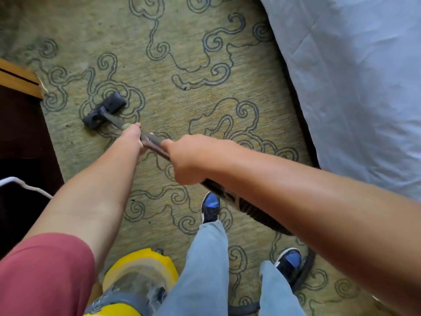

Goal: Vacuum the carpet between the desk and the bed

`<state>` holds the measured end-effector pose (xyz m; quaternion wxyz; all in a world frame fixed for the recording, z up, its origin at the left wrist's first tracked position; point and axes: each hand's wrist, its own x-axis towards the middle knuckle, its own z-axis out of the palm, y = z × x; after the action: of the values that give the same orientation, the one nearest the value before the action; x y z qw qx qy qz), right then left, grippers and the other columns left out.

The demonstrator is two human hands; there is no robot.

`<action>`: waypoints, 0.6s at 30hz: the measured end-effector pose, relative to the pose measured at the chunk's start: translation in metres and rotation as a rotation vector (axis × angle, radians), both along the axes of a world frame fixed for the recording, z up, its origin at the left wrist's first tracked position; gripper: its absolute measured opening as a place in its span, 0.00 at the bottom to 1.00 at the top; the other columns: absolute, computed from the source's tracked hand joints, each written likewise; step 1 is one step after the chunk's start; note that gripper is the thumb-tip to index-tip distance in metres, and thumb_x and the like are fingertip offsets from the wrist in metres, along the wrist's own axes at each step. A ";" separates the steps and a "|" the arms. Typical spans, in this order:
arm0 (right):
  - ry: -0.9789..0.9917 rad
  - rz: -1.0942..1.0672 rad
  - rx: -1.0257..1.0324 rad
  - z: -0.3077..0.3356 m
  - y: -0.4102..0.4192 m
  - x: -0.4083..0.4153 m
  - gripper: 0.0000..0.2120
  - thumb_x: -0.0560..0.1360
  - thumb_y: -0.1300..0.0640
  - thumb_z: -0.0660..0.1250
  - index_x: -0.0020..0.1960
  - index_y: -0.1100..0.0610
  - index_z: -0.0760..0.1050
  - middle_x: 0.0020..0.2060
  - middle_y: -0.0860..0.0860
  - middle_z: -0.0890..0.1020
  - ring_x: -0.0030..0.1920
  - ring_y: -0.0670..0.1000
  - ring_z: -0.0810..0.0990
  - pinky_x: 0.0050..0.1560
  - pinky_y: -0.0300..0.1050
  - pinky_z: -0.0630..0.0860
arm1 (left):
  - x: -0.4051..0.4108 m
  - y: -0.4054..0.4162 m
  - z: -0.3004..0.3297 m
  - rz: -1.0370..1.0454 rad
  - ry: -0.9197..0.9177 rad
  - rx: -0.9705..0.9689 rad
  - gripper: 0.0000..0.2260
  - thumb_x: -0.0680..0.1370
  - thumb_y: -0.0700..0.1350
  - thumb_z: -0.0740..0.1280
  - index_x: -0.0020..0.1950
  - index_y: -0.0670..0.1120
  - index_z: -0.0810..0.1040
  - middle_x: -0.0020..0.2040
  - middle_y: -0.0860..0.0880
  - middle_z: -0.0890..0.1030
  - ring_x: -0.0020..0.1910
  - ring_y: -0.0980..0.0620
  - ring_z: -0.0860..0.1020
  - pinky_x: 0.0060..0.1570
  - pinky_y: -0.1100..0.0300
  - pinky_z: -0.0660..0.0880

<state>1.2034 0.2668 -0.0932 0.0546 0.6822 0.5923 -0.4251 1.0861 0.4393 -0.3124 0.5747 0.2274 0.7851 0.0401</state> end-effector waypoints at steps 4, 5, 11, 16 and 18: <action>-0.131 0.110 -0.042 0.015 -0.009 0.010 0.29 0.77 0.59 0.63 0.77 0.53 0.62 0.35 0.49 0.65 0.32 0.53 0.66 0.26 0.45 0.58 | 0.015 -0.027 0.018 0.115 -0.095 -0.020 0.10 0.83 0.49 0.63 0.43 0.47 0.68 0.38 0.48 0.74 0.34 0.49 0.74 0.39 0.57 0.74; -0.138 0.120 -0.048 0.021 -0.012 0.014 0.30 0.77 0.59 0.63 0.78 0.52 0.61 0.35 0.49 0.65 0.32 0.53 0.66 0.26 0.45 0.58 | 0.017 -0.034 0.022 0.130 -0.112 -0.032 0.11 0.82 0.49 0.63 0.42 0.47 0.68 0.38 0.49 0.74 0.34 0.49 0.74 0.41 0.57 0.75; -0.209 0.112 -0.089 0.061 -0.053 0.025 0.27 0.77 0.58 0.64 0.75 0.53 0.65 0.35 0.50 0.67 0.37 0.54 0.71 0.30 0.45 0.64 | 0.036 -0.086 0.058 0.093 -0.191 -0.097 0.05 0.81 0.44 0.58 0.45 0.45 0.67 0.45 0.44 0.74 0.42 0.45 0.76 0.46 0.51 0.79; -0.252 0.054 -0.216 0.089 -0.115 0.045 0.19 0.77 0.56 0.65 0.67 0.55 0.72 0.42 0.51 0.73 0.42 0.55 0.74 0.35 0.46 0.69 | 0.060 -0.154 0.076 0.014 -0.124 -0.147 0.05 0.81 0.44 0.63 0.54 0.45 0.69 0.46 0.43 0.75 0.53 0.44 0.78 0.65 0.41 0.76; -0.280 0.045 -0.269 0.100 -0.144 0.053 0.16 0.77 0.55 0.65 0.64 0.55 0.75 0.39 0.51 0.74 0.36 0.54 0.74 0.33 0.46 0.69 | 0.071 -0.183 0.084 -0.018 -0.132 -0.163 0.08 0.81 0.46 0.66 0.56 0.46 0.70 0.43 0.44 0.75 0.45 0.46 0.77 0.58 0.45 0.81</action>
<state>1.2564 0.1226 0.0073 0.2366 0.7078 0.5321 -0.4000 1.1572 0.2567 -0.2279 0.6421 0.1838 0.7441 -0.0145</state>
